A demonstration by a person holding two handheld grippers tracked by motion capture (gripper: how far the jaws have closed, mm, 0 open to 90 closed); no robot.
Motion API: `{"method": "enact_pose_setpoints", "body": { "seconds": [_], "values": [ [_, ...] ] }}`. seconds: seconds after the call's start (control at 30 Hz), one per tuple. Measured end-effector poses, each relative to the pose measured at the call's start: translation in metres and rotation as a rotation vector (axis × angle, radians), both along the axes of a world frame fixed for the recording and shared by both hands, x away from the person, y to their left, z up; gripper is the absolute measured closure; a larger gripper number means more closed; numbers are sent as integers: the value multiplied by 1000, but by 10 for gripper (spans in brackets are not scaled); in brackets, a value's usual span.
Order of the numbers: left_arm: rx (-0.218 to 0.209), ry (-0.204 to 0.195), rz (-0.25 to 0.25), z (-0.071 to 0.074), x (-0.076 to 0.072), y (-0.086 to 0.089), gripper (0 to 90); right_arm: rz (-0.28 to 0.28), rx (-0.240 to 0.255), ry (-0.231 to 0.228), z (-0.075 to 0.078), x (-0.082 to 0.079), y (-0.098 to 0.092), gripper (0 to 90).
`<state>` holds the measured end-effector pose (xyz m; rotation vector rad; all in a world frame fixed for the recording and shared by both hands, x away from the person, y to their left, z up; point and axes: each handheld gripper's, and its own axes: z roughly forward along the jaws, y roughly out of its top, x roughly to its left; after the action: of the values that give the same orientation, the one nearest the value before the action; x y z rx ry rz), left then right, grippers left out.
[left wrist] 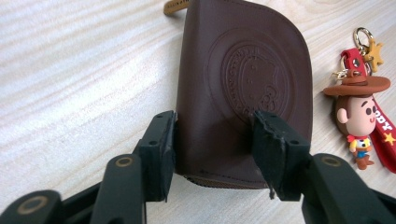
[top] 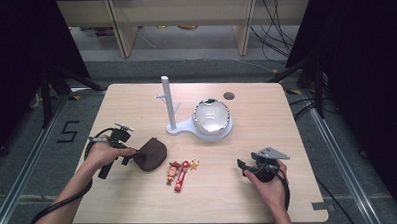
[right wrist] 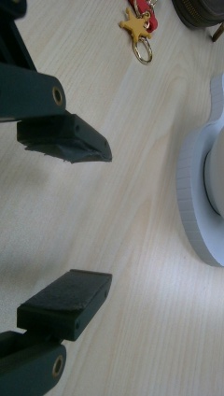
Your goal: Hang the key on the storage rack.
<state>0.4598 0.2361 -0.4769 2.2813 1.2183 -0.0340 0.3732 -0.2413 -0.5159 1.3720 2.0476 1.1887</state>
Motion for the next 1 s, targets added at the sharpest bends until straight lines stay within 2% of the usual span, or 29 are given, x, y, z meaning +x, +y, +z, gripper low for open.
{"method": "enact_pose_setpoints", "body": {
  "seconds": [0.03, 0.1, 0.13, 0.17, 0.23, 0.27, 0.33, 0.37, 0.4, 0.47, 0.53, 0.57, 0.6, 0.63, 0.77, 0.83, 1.0],
  "values": [
    [0, 0, 0, 0, 0, 0, 528, -3, -6, 10, 0, 0, 0, 356],
    [6, -39, -13, 7, -4, 0, 582, -2, -6, 9, 0, 0, 0, 356],
    [6, -39, -13, 7, -4, 0, 602, -2, -6, 9, 0, 0, 0, 356],
    [4, -56, -14, 10, -6, -1, 602, -2, -6, 9, 0, 0, 0, 355],
    [20, -89, -41, 16, -11, -2, 649, -3, -7, 9, 0, 0, 0, 355],
    [25, -99, -53, 18, -12, -2, 658, -3, -4, -4, 0, 0, 0, 355],
    [32, -127, -72, 22, -16, -4, 676, -2, -6, 3, 0, 0, 0, 355],
    [12, -144, -58, 24, -18, -7, 686, -3, -7, 10, 0, 0, 0, 355],
    [9, -161, -62, 25, -20, -9, 694, -3, -7, 9, 0, 0, 0, 356],
    [25, -189, -84, 29, -23, -12, 705, -3, -10, 10, 0, 0, 0, 357],
    [37, -206, -98, 33, -27, -16, 715, 0, -18, 18, 1, -1, 0, 357],
    [57, -213, -112, 35, -28, -18, 717, -19, 4, 47, 2, -3, 2, 358],
    [57, -213, -112, 35, -28, -18, 719, -19, 4, 47, 2, -3, 2, 358],
    [80, -226, -127, 37, -29, -21, 720, 2, -17, 25, 1, -1, 0, 358],
    [82, -234, -134, 41, -31, -24, 731, -4, -10, 30, 1, -1, 1, 358],
    [106, -250, -149, 44, -33, -26, 733, 3, -17, 25, 1, -1, 0, 358],
    [127, -268, -160, 47, -37, -29, 734, -1, -18, 23, 1, -1, 1, 359]
  ]
}}
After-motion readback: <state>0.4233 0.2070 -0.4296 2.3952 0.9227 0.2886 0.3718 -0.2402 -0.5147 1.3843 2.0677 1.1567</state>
